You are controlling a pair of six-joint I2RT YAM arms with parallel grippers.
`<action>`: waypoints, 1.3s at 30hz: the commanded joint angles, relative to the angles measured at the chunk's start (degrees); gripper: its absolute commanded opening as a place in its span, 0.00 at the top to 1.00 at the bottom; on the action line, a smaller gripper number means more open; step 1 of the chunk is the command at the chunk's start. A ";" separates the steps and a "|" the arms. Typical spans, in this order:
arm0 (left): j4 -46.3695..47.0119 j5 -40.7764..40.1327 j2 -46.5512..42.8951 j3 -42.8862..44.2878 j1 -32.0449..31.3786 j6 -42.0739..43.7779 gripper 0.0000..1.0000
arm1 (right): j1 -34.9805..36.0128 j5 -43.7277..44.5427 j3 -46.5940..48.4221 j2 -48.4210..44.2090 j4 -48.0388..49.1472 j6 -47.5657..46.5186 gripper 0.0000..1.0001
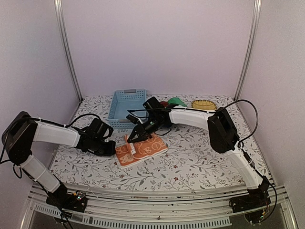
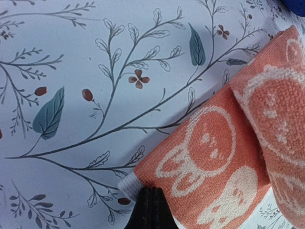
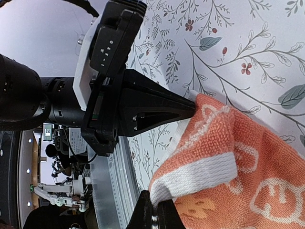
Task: Roll the towels
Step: Fold the towel at the center of the board.
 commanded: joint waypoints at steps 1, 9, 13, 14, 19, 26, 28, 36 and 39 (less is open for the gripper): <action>-2.64 -0.20 0.34 -1.66 -0.60 -0.63 1.00 | 1.63 -1.21 1.62 2.12 2.99 1.60 0.98; -2.47 -0.46 0.24 -2.00 -0.60 -0.44 1.00 | 2.65 -2.40 2.05 3.51 5.03 2.34 0.98; -2.20 -0.19 0.16 -2.09 -0.55 -0.57 1.00 | 2.75 -0.88 2.10 4.17 5.75 2.53 0.98; -2.27 -0.12 0.03 -2.17 -0.59 -0.62 1.00 | 2.73 -0.58 2.17 4.33 5.98 2.64 0.98; -2.14 -0.22 -0.53 -2.78 -0.60 -0.80 1.00 | 3.37 0.00 2.65 5.00 7.18 3.32 0.98; -1.84 -0.35 -0.70 -2.98 -0.58 -1.07 1.00 | 4.56 0.60 3.37 5.31 8.51 3.28 0.98; -1.85 -0.38 -1.04 -2.97 -0.59 -1.01 1.00 | 4.56 0.88 3.32 5.53 8.37 2.98 0.98; -2.73 -1.69 -2.70 -3.50 -0.60 -1.10 1.00 | 4.39 -1.47 3.16 4.96 7.26 -0.45 0.64; -4.05 -2.58 -4.69 -3.06 -0.60 -1.60 1.00 | 3.53 -1.50 2.28 2.77 6.39 -2.52 0.61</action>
